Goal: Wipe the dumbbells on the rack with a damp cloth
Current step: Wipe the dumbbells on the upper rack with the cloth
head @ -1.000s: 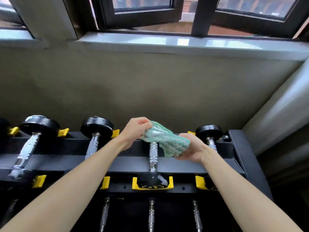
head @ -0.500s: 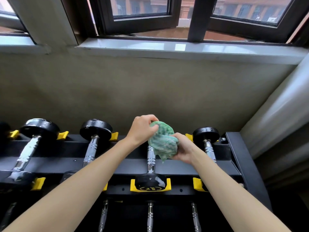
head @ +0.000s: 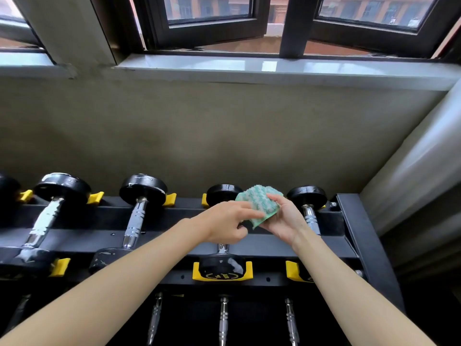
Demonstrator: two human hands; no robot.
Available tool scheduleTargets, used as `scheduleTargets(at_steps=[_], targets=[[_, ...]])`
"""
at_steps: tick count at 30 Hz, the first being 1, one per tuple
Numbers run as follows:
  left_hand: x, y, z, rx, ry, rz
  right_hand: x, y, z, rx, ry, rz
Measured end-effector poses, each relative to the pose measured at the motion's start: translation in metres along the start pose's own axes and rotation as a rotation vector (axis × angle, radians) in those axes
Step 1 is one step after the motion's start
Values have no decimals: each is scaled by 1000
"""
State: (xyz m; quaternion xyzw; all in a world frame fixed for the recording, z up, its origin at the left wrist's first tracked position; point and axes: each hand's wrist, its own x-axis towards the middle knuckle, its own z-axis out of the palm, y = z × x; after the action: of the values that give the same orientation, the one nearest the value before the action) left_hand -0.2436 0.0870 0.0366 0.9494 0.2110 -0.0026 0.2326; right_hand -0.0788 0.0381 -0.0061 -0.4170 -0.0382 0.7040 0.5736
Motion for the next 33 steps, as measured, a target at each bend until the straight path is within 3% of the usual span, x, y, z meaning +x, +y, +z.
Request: scheduleTargets(at_steps=[3, 6, 9, 12, 15, 20, 24, 33], targets=[[-2, -6, 2, -180, 262, -96, 1, -2, -9, -69, 45, -9], [-5, -17, -2, -365, 421, -379, 4, 0, -18, -408, 175, 22], [-14, -36, 1, -444, 473, -606, 6, 8, -26, -769, 304, 3], [-27, -44, 12, -497, 361, -735, 8, 22, -31, -984, 385, 47], [-41, -44, 22, -462, 122, -747, 3, 45, -31, -1030, 471, 108], [-64, -42, 37, -464, -82, -682, -14, 74, -35, -1183, 556, -93], [-74, -48, 44, -507, -83, -652, -8, 67, -12, -1296, 527, -316], [-65, -63, 48, -640, -43, -699, 59, 57, 32, -1965, 346, -711]])
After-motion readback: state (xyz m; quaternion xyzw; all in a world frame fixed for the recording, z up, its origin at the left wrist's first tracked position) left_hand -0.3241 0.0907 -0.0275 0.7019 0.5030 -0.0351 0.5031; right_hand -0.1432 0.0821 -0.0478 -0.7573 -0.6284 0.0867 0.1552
